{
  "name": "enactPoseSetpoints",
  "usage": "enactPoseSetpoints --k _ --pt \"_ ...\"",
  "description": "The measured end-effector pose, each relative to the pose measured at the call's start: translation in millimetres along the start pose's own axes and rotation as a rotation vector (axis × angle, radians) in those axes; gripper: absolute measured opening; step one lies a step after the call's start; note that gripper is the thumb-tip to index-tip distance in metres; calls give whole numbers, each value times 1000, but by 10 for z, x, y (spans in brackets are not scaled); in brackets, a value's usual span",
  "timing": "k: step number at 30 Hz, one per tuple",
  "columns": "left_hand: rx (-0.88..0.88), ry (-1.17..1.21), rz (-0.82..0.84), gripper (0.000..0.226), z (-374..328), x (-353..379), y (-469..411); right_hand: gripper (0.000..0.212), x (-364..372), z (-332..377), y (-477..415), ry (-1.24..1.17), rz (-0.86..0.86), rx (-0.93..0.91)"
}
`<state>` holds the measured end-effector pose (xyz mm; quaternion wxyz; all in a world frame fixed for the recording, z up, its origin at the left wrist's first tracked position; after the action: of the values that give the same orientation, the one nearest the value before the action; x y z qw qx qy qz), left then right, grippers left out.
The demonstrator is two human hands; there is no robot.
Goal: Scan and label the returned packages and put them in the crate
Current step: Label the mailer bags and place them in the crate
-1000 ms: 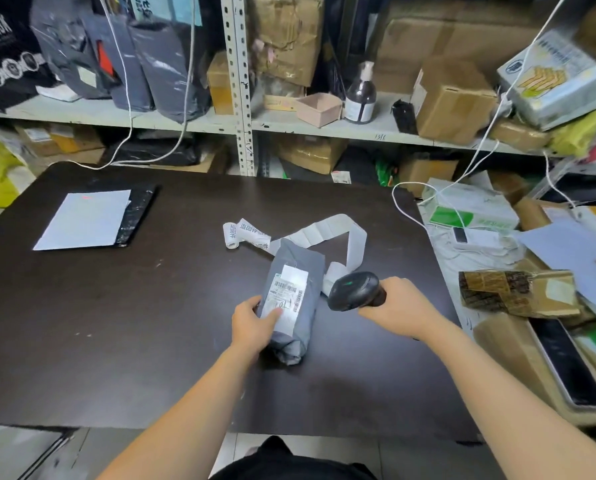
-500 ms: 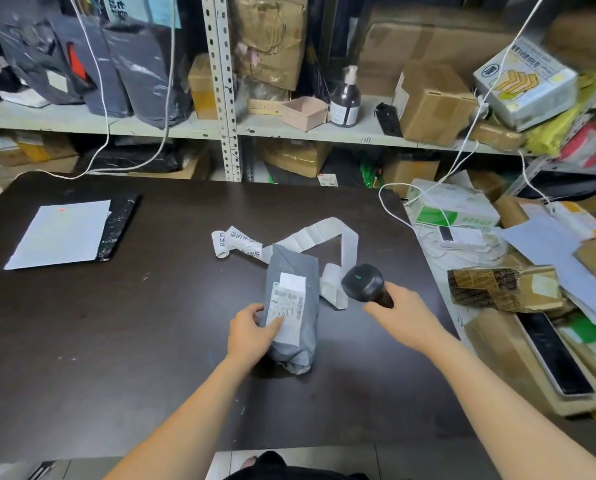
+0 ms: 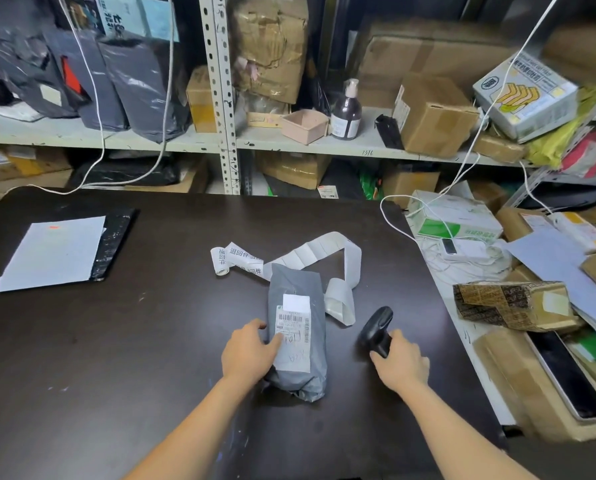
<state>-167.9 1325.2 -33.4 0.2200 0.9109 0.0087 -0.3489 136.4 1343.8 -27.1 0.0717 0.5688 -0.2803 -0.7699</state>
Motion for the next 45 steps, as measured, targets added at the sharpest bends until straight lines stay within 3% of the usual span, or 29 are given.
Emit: enactPoseSetpoints --k 6,10,13,22,23,25,27,33,38,42,45 --pt "-41 -49 12 46 -36 -7 -97 60 -105 35 -73 -55 26 25" --pt "-49 -63 -35 45 -85 -14 -151 43 -377 124 -311 -545 -26 3" --pt "-61 -34 -101 43 -186 -29 -178 41 -625 295 -662 -742 -49 -11" --pt "-55 27 -21 61 -417 -55 -324 58 -844 993 -1488 -817 286 -124" --pt "-51 21 -22 59 -446 -69 -328 50 -819 1032 -1513 -851 308 -126" --pt "-28 -9 -39 57 -520 -108 -314 12 -813 1092 -1516 -910 292 -136" --pt "6 -37 -73 54 -614 -165 -302 18 -835 1169 -1437 -960 292 -192" --pt "344 8 -222 46 -1134 -310 -274 10 -955 1325 -843 -765 291 -599" --pt "615 10 -248 37 -1548 -326 -173 31 -981 1289 -337 -496 207 -867" --pt "646 99 -250 17 -1586 -307 -96 19 -1011 1224 -84 -403 132 -919" --pt "592 258 -179 4 -1517 -292 -79 24 -1080 1206 99 -370 117 -1022"
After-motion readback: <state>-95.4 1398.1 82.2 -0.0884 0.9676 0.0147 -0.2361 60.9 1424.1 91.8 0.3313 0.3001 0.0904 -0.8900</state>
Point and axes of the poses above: each hand's wrist, its own y-axis away from the middle knuckle, its own x-axis out of the palm, z = x × y, the point moved 5 cm from there along -y, towards the middle knuckle, and after that the axes turned 12 degrees about z, right-handed, at the moved point
